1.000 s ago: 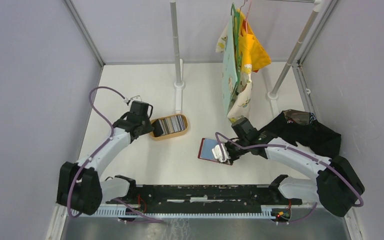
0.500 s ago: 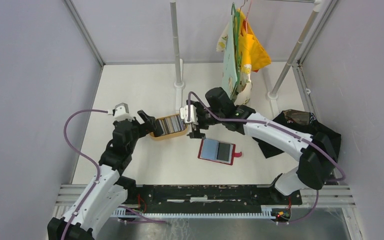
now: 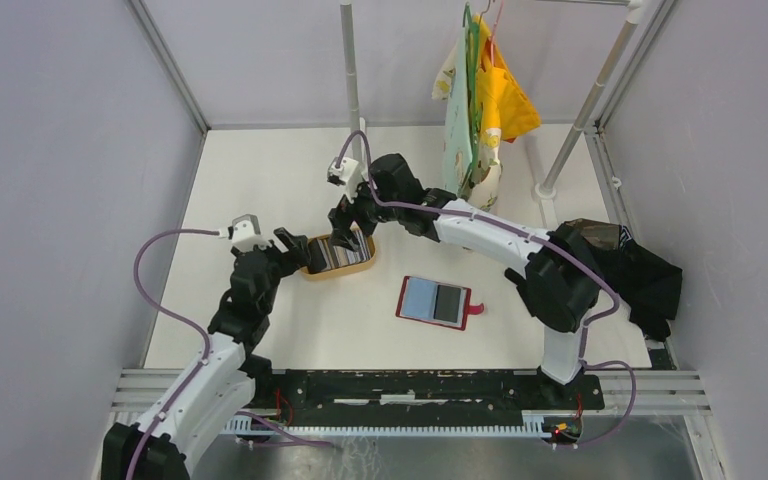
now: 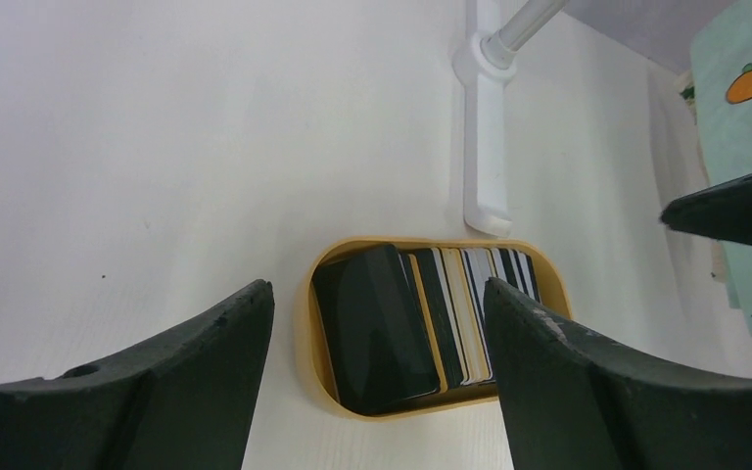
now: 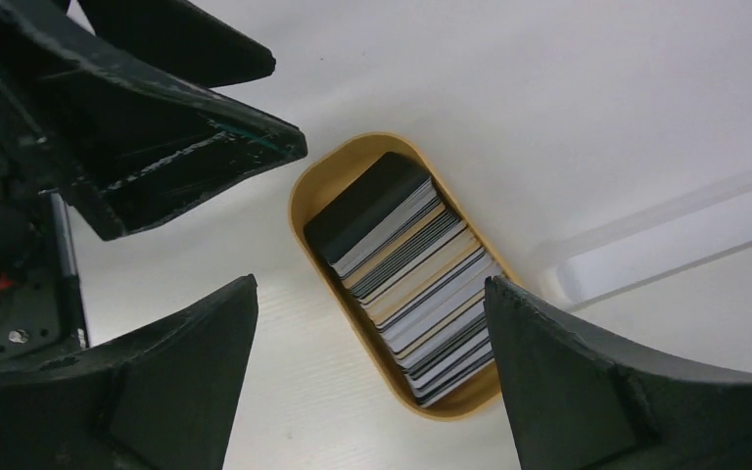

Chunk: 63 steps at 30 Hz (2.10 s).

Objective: Put the credit cards into the card holder
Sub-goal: Pick up the credit card from the storage box.

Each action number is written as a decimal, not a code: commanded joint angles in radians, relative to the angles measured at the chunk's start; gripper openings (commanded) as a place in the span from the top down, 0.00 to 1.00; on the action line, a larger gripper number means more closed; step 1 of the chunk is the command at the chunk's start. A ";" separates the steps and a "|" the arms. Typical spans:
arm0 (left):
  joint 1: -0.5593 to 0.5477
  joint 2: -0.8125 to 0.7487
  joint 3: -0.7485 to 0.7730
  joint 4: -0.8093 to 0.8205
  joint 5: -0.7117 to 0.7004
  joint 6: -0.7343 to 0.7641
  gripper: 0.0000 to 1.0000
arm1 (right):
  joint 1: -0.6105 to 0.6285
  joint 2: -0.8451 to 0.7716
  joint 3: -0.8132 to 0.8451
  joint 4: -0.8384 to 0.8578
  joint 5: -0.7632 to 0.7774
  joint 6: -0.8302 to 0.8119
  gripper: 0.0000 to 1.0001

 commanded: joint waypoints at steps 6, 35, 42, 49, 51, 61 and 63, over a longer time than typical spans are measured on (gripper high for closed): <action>0.005 -0.015 -0.019 0.142 0.007 0.066 0.16 | -0.019 0.089 0.031 0.006 0.087 0.386 0.08; 0.005 -0.038 -0.032 0.111 -0.050 0.032 0.00 | -0.046 0.208 0.025 -0.060 0.282 0.636 0.16; 0.004 -0.042 -0.034 0.106 -0.057 0.028 0.00 | -0.029 0.233 0.076 -0.126 0.347 0.700 0.15; 0.005 -0.049 -0.035 0.103 -0.063 0.025 0.00 | -0.004 0.257 0.138 -0.199 0.448 0.722 0.08; 0.004 -0.052 -0.037 0.103 -0.063 0.025 0.00 | 0.005 0.258 0.147 -0.211 0.474 0.726 0.03; 0.005 -0.060 -0.040 0.098 -0.070 0.022 0.00 | 0.015 0.296 0.146 -0.194 0.439 0.721 0.02; 0.004 -0.060 -0.040 0.098 -0.071 0.020 0.00 | 0.014 0.302 0.142 -0.188 0.434 0.727 0.02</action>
